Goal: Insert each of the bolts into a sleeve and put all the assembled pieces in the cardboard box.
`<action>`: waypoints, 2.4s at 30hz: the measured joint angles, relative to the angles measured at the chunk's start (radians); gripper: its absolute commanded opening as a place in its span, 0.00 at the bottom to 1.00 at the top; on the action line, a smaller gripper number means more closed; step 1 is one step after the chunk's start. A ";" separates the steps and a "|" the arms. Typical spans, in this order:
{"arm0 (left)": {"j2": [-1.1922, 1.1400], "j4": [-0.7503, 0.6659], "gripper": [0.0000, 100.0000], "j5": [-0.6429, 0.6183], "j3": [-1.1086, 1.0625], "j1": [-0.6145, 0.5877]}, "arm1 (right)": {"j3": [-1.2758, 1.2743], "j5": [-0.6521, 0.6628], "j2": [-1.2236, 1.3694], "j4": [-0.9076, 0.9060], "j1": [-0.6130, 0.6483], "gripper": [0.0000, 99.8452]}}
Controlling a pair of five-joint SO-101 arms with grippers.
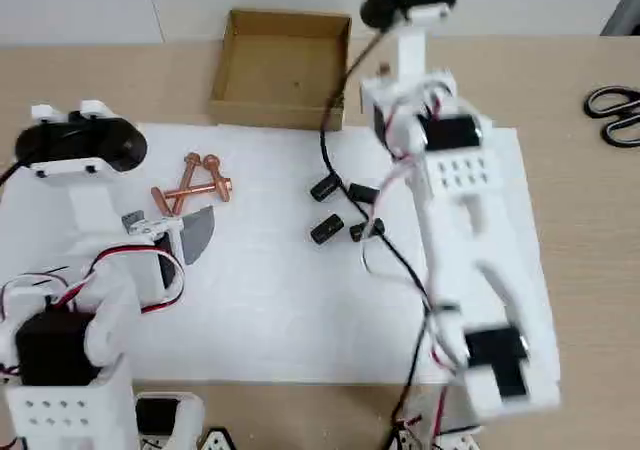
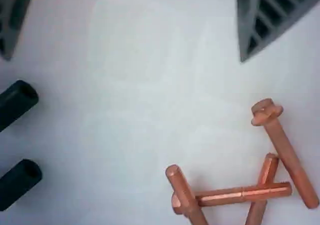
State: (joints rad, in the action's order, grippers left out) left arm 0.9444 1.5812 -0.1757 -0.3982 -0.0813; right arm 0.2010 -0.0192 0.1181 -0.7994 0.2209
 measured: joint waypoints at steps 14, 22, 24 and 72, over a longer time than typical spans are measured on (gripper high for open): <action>0.000 0.000 0.28 0.000 -0.066 0.000 | 0.423 0.000 0.603 0.443 0.084 0.00; 0.000 0.000 0.28 0.000 -0.066 0.000 | 0.473 0.000 0.727 0.509 0.126 0.02; 0.000 0.000 0.28 0.000 -0.066 0.000 | 0.473 0.000 0.755 0.509 0.121 0.06; 0.000 0.000 0.27 0.196 -0.066 0.000 | 1.395 0.000 0.460 -0.885 0.060 0.15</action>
State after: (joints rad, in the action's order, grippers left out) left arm 0.9444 1.5812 0.0207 -0.4641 -0.0813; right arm 1.5957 -0.0192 0.5785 -1.6847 0.2808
